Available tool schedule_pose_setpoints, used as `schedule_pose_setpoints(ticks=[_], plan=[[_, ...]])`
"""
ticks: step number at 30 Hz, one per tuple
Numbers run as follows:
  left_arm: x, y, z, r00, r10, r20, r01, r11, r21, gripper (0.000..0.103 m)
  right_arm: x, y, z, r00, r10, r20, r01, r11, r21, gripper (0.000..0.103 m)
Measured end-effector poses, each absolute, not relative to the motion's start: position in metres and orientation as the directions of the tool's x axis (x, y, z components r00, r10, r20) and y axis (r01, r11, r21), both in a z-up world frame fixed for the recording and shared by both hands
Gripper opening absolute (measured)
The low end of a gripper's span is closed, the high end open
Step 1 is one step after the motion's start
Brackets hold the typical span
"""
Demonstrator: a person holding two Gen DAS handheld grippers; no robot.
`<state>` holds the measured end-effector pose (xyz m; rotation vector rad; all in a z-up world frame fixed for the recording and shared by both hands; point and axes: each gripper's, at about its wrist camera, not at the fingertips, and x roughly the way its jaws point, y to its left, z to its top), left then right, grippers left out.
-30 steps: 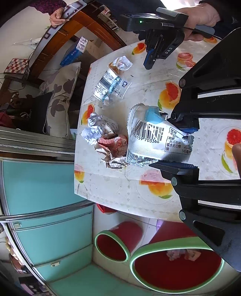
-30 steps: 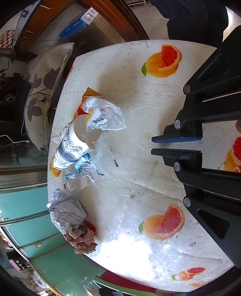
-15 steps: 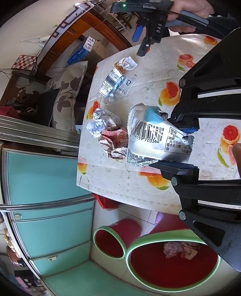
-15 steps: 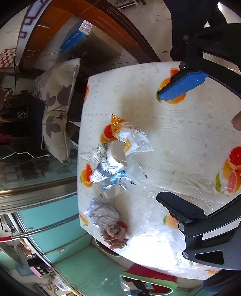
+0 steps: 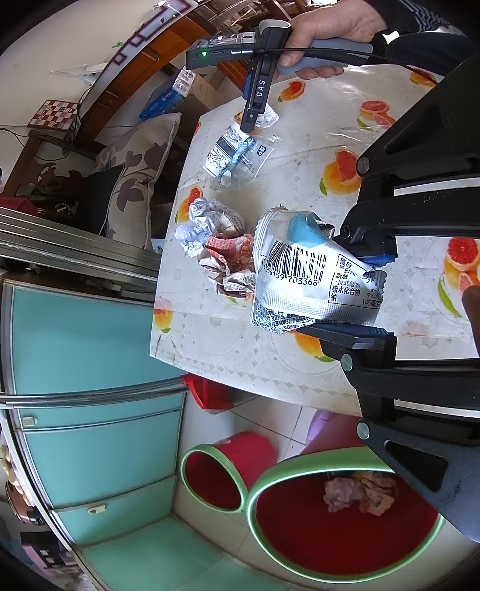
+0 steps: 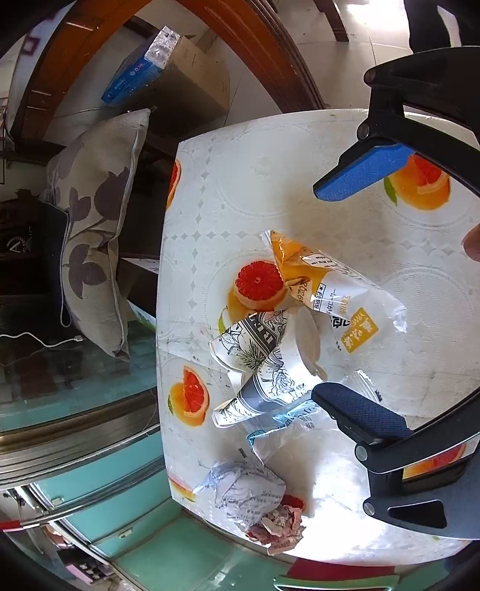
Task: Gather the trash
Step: 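Lift the snack bag with the left gripper while the right gripper grasps the orange snack wrapper, then carry both wrappers over the red bucket and open both grippers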
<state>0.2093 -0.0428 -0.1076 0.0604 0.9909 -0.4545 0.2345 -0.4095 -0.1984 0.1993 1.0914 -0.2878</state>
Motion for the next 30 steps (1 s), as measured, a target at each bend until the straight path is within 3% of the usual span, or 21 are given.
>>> schedule_pose_setpoints(ticks=[2,4,5,19,30], plan=[[0.210,-0.042,-0.108,0.463,-0.343,-0.817,0.397,0.904,-0.155,0.023,0.235,-0.412,-0.203,0.427,-0.124,-0.896,0.329,0.944,0.026,0.094],[0.211,-0.041,-0.108,0.465,-0.344,-0.816,0.399,0.904,-0.154,0.023,0.236,-0.413,-0.205,0.426,-0.123,-0.896,0.325,0.945,0.025,0.065],[0.211,-0.041,-0.108,0.465,-0.345,-0.816,0.399,0.904,-0.154,0.023,0.236,-0.414,-0.207,0.414,-0.135,-0.900,0.330,0.944,0.010,0.033],[0.207,-0.043,-0.106,0.468,-0.355,-0.809,0.403,0.901,-0.163,0.023,0.206,-0.410,-0.182,0.480,-0.098,-0.872,0.275,0.960,0.043,0.027],[0.189,-0.020,-0.067,0.554,-0.349,-0.756,0.370,0.917,-0.151,0.023,0.160,-0.348,-0.091,0.609,-0.093,-0.788,0.160,0.987,0.007,0.027]])
